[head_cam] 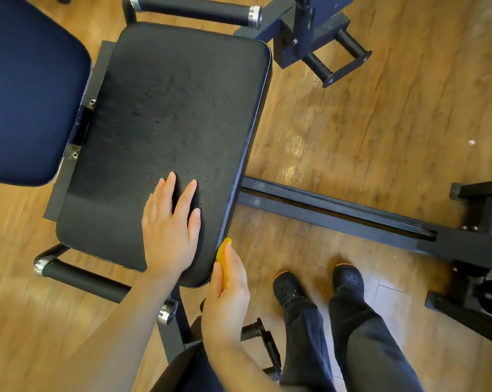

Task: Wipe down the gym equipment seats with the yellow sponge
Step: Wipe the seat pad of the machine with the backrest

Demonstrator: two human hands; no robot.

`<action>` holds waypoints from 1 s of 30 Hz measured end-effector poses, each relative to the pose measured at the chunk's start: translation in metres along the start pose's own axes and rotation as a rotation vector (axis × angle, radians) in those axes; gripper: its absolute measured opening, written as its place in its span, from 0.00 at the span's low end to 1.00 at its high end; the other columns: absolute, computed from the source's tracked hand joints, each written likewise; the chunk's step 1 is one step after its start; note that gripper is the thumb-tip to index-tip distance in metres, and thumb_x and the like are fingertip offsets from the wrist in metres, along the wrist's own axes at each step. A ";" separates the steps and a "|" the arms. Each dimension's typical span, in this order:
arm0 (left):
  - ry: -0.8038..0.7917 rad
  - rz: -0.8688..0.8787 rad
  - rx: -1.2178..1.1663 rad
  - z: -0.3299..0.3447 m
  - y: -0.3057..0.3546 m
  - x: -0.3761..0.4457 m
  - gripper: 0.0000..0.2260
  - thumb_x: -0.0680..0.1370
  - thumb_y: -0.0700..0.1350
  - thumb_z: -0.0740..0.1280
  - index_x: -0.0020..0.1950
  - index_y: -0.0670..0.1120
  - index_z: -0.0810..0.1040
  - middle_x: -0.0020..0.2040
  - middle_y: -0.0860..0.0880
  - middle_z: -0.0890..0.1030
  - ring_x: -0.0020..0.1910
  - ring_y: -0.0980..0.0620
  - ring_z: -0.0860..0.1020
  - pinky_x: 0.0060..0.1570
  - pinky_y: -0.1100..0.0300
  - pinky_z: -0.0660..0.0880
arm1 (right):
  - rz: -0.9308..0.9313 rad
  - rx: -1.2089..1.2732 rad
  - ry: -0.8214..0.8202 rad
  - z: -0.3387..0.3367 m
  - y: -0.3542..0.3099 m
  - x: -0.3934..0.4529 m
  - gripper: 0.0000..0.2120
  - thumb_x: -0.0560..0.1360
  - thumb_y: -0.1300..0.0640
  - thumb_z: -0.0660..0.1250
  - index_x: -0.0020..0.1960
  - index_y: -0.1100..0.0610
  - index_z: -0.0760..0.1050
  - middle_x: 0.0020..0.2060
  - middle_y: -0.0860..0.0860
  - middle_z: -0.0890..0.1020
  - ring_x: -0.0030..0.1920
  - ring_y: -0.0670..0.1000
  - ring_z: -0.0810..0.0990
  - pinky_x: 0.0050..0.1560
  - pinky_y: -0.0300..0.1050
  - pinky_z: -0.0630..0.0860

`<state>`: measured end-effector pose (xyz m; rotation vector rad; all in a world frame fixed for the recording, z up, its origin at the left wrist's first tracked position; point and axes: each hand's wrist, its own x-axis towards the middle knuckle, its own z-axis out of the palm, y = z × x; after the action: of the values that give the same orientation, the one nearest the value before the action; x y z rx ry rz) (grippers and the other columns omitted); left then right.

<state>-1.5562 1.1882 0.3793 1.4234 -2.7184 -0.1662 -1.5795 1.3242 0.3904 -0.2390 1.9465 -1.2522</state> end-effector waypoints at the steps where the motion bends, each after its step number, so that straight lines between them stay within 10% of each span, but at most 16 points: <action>1: 0.004 0.001 -0.001 0.000 0.000 0.000 0.21 0.81 0.50 0.53 0.72 0.47 0.68 0.75 0.41 0.64 0.74 0.40 0.62 0.70 0.43 0.62 | 0.009 0.013 -0.019 -0.002 0.001 -0.002 0.19 0.82 0.55 0.56 0.71 0.43 0.62 0.65 0.34 0.69 0.68 0.32 0.64 0.68 0.28 0.61; 14: -0.016 -0.044 0.014 0.000 0.002 0.002 0.22 0.81 0.53 0.51 0.73 0.49 0.68 0.75 0.43 0.65 0.74 0.41 0.63 0.70 0.44 0.62 | 0.027 0.151 0.099 0.003 -0.014 0.019 0.18 0.82 0.56 0.58 0.69 0.42 0.66 0.64 0.36 0.73 0.66 0.35 0.69 0.67 0.37 0.69; 22: -0.024 -0.026 0.002 0.000 0.001 0.001 0.21 0.82 0.52 0.52 0.73 0.49 0.68 0.75 0.43 0.65 0.74 0.42 0.62 0.70 0.45 0.62 | -0.029 0.035 -0.025 -0.019 -0.009 0.004 0.19 0.81 0.59 0.60 0.66 0.40 0.65 0.56 0.28 0.69 0.60 0.26 0.68 0.57 0.22 0.64; 30: -0.036 -0.217 -0.054 -0.018 -0.013 -0.012 0.20 0.83 0.52 0.53 0.74 0.49 0.68 0.75 0.43 0.64 0.75 0.43 0.60 0.73 0.46 0.56 | -0.490 -0.281 -0.073 -0.033 -0.067 0.056 0.19 0.80 0.56 0.61 0.70 0.44 0.66 0.63 0.36 0.70 0.64 0.37 0.68 0.62 0.24 0.60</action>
<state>-1.5371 1.1896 0.3951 1.7131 -2.5589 -0.2768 -1.6563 1.2833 0.4238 -0.9378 2.0649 -1.2368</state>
